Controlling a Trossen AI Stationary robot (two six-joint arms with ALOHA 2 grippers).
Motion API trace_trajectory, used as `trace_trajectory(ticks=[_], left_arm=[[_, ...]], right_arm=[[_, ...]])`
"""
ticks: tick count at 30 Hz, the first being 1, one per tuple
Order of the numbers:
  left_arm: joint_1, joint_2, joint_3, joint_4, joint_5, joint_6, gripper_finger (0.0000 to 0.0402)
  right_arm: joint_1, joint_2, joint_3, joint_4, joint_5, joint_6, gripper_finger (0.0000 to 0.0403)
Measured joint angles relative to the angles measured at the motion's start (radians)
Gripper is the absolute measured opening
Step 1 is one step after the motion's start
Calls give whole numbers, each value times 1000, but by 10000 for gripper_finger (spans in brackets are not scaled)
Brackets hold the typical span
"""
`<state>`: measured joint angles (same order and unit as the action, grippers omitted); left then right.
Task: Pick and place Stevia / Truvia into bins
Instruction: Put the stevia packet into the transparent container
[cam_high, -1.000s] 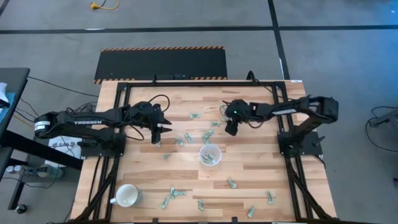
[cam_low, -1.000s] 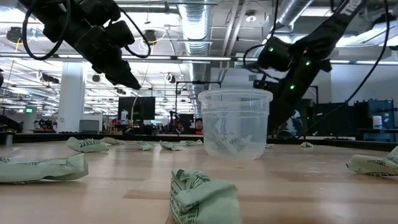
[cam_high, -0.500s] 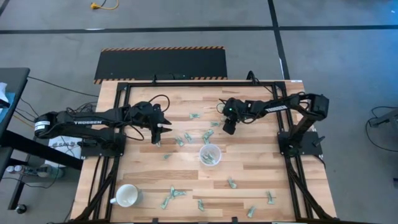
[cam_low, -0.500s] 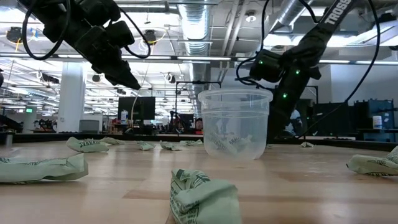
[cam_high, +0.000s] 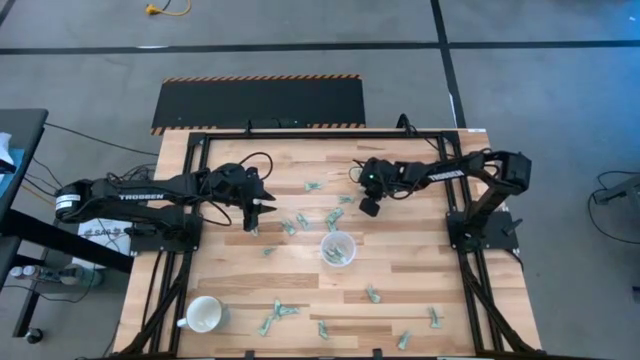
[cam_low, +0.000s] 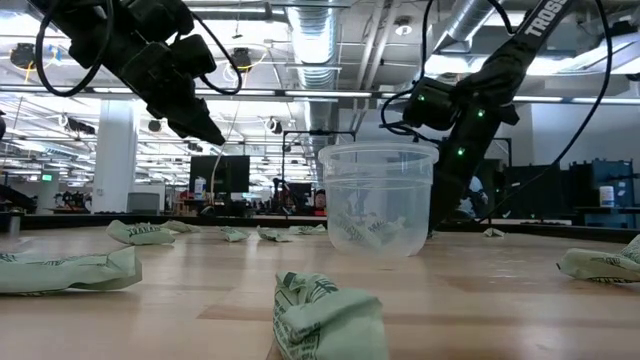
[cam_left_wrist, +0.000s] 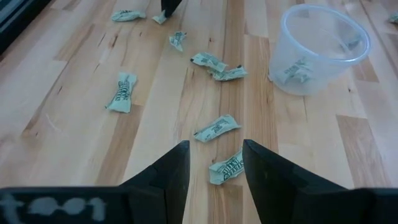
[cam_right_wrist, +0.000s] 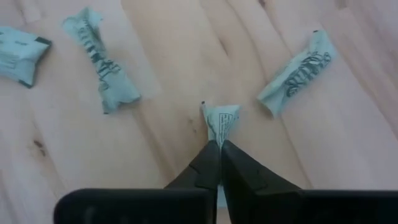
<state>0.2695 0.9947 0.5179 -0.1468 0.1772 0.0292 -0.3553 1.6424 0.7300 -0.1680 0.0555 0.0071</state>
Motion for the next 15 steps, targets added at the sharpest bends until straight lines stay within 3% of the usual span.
trace_trajectory(ticks=[6,10,15], left_arm=[[0,0,0,-42,-18,-21,137],[0,0,0,-95,-88,-35,137],[0,0,0,-174,-219,-70,137]], right_arm=[[81,0,79,-108,-5,27,3],[156,-1,167,-192,1,42,4],[258,-2,293,-352,117,59,3]])
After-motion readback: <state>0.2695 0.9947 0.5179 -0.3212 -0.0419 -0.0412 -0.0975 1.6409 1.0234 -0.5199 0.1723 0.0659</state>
